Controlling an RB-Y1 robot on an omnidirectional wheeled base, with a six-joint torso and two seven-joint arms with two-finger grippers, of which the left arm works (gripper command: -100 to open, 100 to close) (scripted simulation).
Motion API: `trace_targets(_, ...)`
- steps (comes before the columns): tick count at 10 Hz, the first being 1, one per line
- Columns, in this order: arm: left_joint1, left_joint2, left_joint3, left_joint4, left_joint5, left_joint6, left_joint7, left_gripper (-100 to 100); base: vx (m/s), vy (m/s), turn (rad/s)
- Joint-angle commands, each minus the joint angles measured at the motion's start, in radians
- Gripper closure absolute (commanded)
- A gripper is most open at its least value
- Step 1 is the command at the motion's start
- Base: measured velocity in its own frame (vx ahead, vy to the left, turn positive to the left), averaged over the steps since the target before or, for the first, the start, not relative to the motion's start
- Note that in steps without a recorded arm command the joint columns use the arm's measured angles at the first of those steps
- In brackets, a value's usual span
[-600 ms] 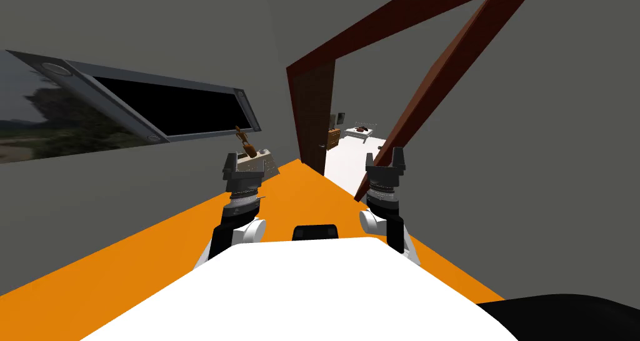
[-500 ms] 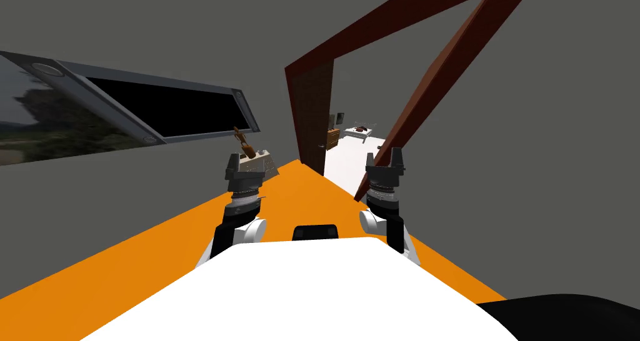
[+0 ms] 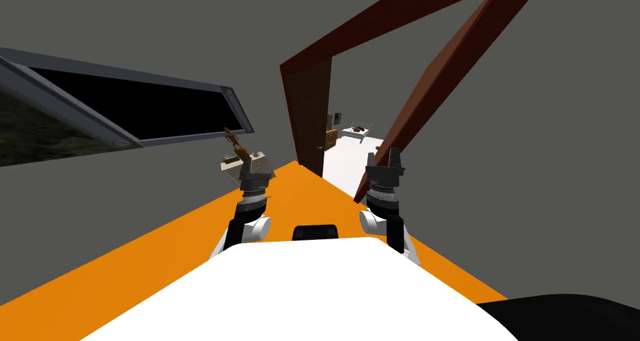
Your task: Push the door open
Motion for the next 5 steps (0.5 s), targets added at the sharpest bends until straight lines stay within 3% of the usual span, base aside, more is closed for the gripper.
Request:
trace_targets(1,-0.015,0.006,-0.005,0.036,0.004,-0.004,-0.001,-100,0.137,0.039,-0.09)
trace_targets(5,-0.049,0.015,-0.014,0.116,0.011,-0.018,-0.005,-100,0.114,0.018,-0.064)
